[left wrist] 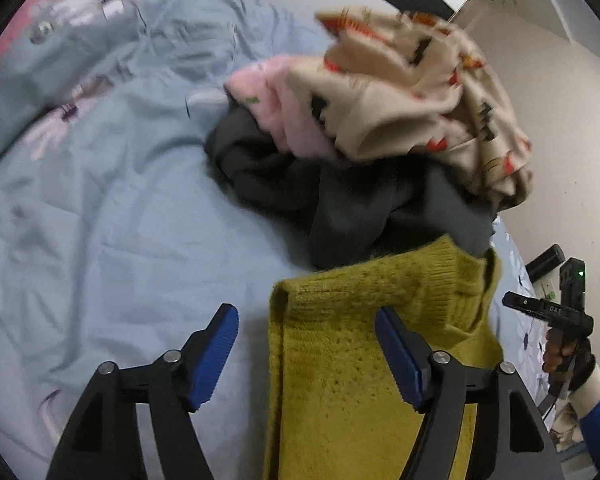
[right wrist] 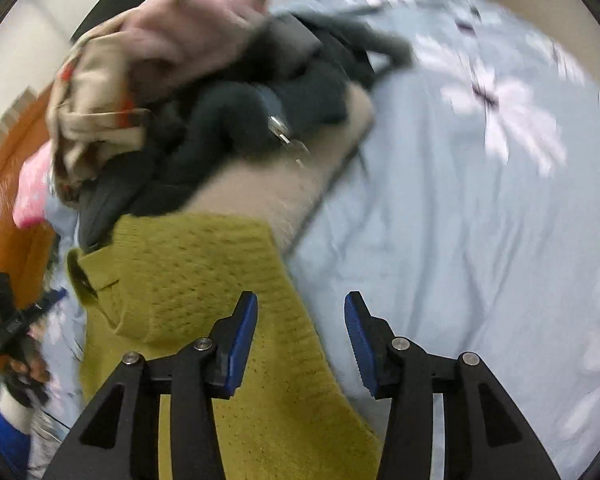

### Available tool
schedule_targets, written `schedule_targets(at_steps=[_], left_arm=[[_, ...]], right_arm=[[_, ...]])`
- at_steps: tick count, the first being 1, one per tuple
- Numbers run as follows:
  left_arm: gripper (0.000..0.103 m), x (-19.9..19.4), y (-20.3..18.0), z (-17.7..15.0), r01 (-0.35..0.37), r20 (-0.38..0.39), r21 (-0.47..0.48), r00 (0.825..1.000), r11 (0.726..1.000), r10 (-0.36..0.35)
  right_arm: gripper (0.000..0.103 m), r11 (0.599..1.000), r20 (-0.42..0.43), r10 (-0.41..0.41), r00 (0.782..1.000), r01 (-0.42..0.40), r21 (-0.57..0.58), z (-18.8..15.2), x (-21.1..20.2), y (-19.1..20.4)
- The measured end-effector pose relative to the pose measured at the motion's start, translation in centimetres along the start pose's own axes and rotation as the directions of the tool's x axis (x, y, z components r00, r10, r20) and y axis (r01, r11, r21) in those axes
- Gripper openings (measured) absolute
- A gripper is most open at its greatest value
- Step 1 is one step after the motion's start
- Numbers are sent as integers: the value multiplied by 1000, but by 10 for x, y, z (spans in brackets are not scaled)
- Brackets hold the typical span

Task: Fold clothes
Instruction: 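Lay the green sweater flat on the duvet with both grippers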

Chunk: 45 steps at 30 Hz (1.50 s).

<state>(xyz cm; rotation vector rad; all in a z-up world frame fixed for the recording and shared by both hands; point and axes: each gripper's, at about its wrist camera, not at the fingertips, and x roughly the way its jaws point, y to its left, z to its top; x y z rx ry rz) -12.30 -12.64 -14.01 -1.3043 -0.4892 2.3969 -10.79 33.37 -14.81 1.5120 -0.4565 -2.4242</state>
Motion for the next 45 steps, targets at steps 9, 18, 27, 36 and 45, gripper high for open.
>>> schedule_targets(at_steps=[9,18,27,36,45], left_arm=[[70,41,-7,6,97,-41,37,995,995,-95],[7,29,-4,-1,100,-20,27,995,995,-100],[5,-8,-50,31,78,98,94,991,993,-87],[5,-47,-76,7,87,140,69,986,994,-96],[5,-113,-87,-74,64,182,56,981,996,-73]], right_arm=[[54,986,26,169,985,-169,-12,22,27,7],[5,980,16,197,980,-196,-44,6,13,15],[3,986,202,157,967,-144,-81,31,-66,29],[4,987,234,154,960,-137,-88,0,-100,40],[4,998,207,69,976,-70,-4,-92,-152,12]])
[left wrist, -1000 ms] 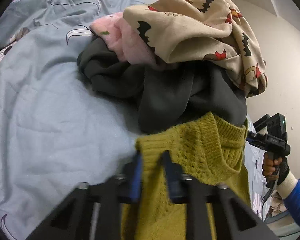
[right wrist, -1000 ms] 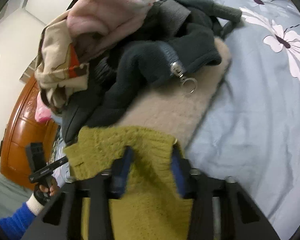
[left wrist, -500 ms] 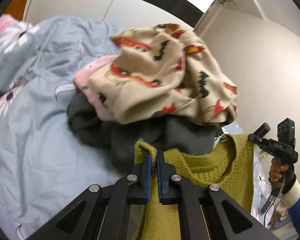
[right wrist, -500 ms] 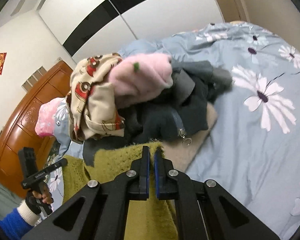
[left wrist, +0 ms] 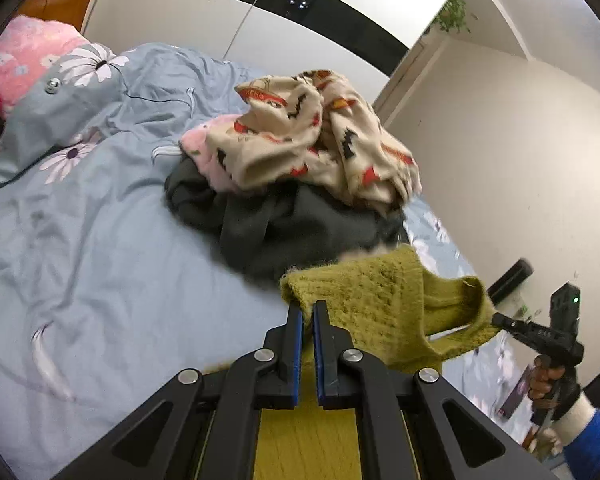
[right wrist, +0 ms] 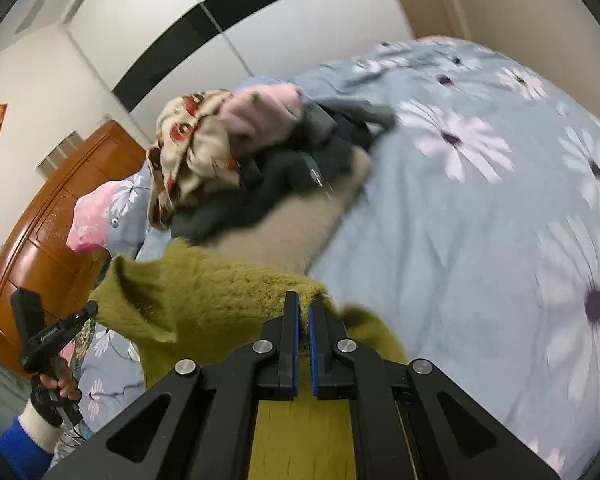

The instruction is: Fold clothes

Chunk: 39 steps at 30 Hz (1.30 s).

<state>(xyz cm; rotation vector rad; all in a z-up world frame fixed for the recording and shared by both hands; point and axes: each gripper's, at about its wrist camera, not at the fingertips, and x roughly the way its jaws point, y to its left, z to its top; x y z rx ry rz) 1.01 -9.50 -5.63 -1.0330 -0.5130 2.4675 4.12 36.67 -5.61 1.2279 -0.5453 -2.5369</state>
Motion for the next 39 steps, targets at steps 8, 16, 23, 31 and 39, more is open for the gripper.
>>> schedule_targets(at_steps=[8,16,23,31,39], left_arm=[[5,-8,-17,-62,-79,-100,-52,992,995,74],[7,4,-25,-106,-141,-202,-128,973,982,114],[10,-18,-28,-124,-192,-205,-187,967,964,153],[40,-59,-42,-126,-210,-132,-360,976,909,173],[58,-40,-47,-115,-248,-141,-438,968,864,207]], right_arm=[[4,985,-129,-175,976,175,-13,-72,-6,5],[6,946,-164,-319,934,324,3,-116,-20,10],[27,955,-121,-234,965,252,158,-120,-37,-13],[34,962,-159,-77,984,115,249,-118,7,-38],[37,997,-230,-3,973,22,77,-94,40,-24]])
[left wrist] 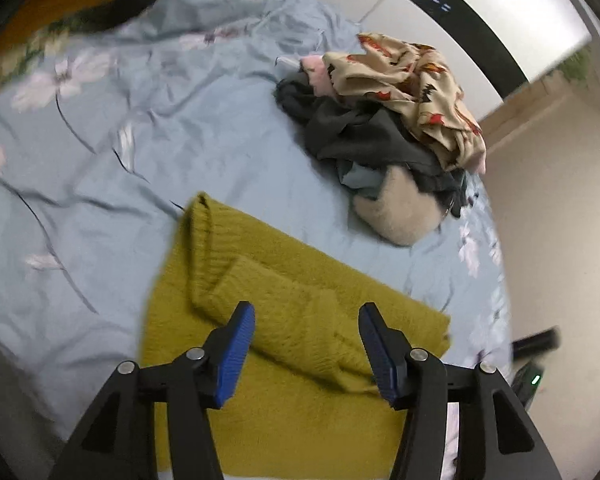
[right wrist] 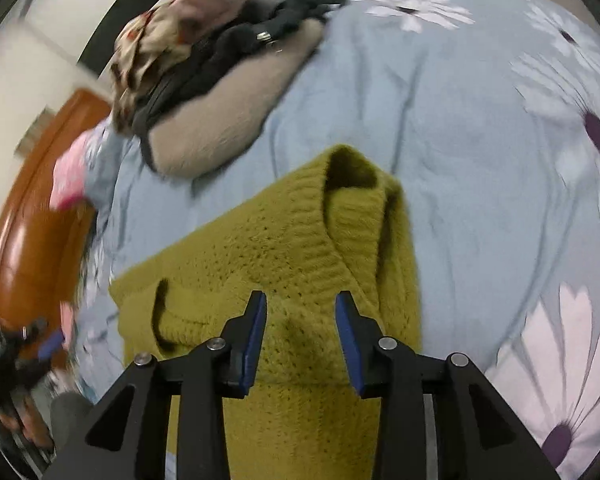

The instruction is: Fold clothes

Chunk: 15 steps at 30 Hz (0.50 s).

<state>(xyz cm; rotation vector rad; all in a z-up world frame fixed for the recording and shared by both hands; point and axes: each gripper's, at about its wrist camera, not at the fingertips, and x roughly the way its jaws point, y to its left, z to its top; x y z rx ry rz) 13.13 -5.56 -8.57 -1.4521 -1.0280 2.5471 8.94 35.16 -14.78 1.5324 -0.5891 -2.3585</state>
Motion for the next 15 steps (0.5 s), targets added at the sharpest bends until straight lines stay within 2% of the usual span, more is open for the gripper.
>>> schedule_targets(at_steps=[1,4,6,8,11,13,15], left_arm=[[58,11,3,4,-16,-24,-37,1000,999,16],[58,39,2,17,-78,-33,12,996,997,79],[58,56,-4,26,-123,-45,110,991,986,129],[58,76,-8,35,-149,-65,224,984,963,167],[60,103,-7,44,-108,-120,280,982,954,146],[63,123,-4,46,-117,-169,304,970,946,175],[63,142,3,43,-86,-251,303,954,949,167]], right_arm=[[37,1000,-4,1,1000,-1,-2,3,0,0],[41,1000,12,7,1000,-7,14,11,0,0],[43,999,-20,-6,1000,7,37,15,11,1],[43,998,-56,-23,998,26,57,20,24,3],[43,995,-119,-47,992,56,78,20,46,8],[43,994,-157,-56,986,71,89,18,60,11],[43,991,-167,-45,985,65,115,13,64,11]])
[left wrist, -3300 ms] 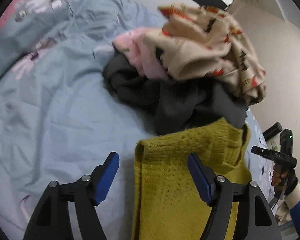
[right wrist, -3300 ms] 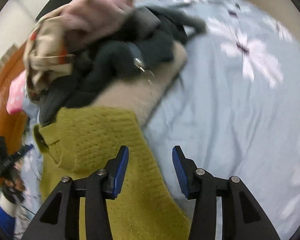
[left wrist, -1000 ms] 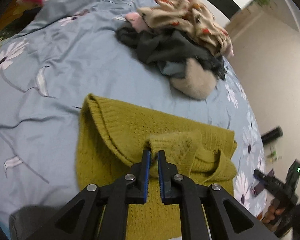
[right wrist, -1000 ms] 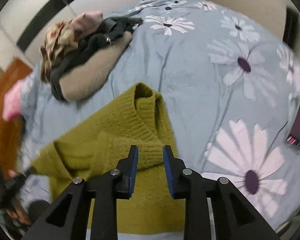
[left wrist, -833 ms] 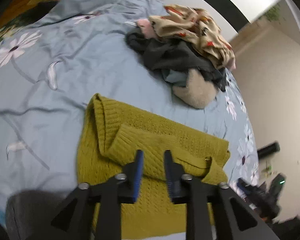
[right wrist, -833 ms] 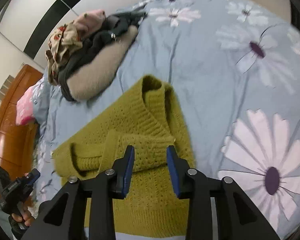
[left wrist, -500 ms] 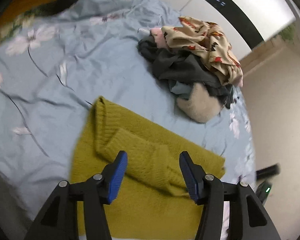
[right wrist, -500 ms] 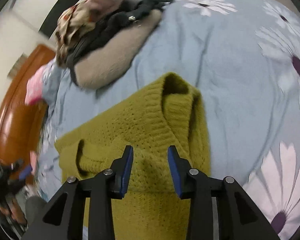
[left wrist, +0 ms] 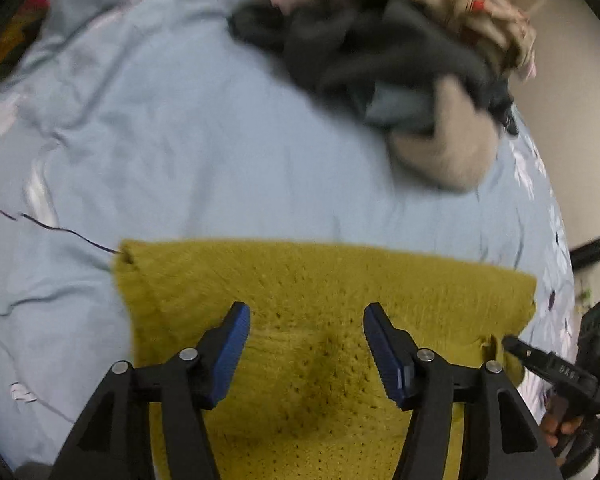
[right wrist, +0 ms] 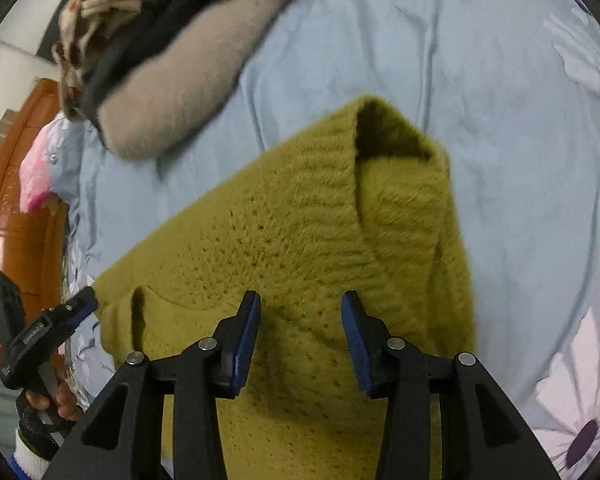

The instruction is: Fold clothes

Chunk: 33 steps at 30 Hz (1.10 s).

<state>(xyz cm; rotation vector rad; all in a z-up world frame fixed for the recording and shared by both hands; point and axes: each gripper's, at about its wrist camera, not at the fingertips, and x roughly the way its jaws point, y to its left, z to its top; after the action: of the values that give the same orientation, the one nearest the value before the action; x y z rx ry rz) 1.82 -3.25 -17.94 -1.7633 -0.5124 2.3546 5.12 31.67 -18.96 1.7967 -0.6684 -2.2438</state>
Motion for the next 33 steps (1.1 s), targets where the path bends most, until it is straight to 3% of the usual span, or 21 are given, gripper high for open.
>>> schedule_targets(at_steps=[3,6,9,11,15,18,19,23,28,33], left_arm=[[63,5,6,-9,112,-47,-26,992,993,-113],[63,-4,15,-29,223,-59,-51,972,974,-226],[63,-14,24,-53,198,-35,-60,979,978,-200],[63,-25,33,-68,182,18,-120,983,976,-181],[63,-38,53,-81,212,89,-310,977,927,-193],[63,-46,66,-72,173,140,-417,982,892,-126],[64,-50,66,-66,160,150,-416,983,895,-106],[64,-41,61,-42,46,165,-309,986,950,6],[64,-20,68,-34,89,106,-251,992,964,-64],[62,-24,63,-42,186,110,-189,980,964,-168]], right_arm=[[43,997,-12,72,997,-72,4,-14,-7,0],[43,989,-27,145,989,-146,-24,-41,-18,-1],[43,989,-29,146,989,-146,-27,-70,-24,-6],[43,992,-14,126,992,-126,-26,-82,-27,-9],[43,992,52,115,992,-117,45,-96,-41,-19],[43,985,131,92,987,-110,135,-101,-58,-33],[43,979,158,76,984,-103,173,-102,-63,-38],[43,923,203,50,978,-123,365,-107,-68,-63],[43,803,190,108,976,-198,562,-113,-44,-82],[43,770,181,140,974,-221,598,-112,-20,-70]])
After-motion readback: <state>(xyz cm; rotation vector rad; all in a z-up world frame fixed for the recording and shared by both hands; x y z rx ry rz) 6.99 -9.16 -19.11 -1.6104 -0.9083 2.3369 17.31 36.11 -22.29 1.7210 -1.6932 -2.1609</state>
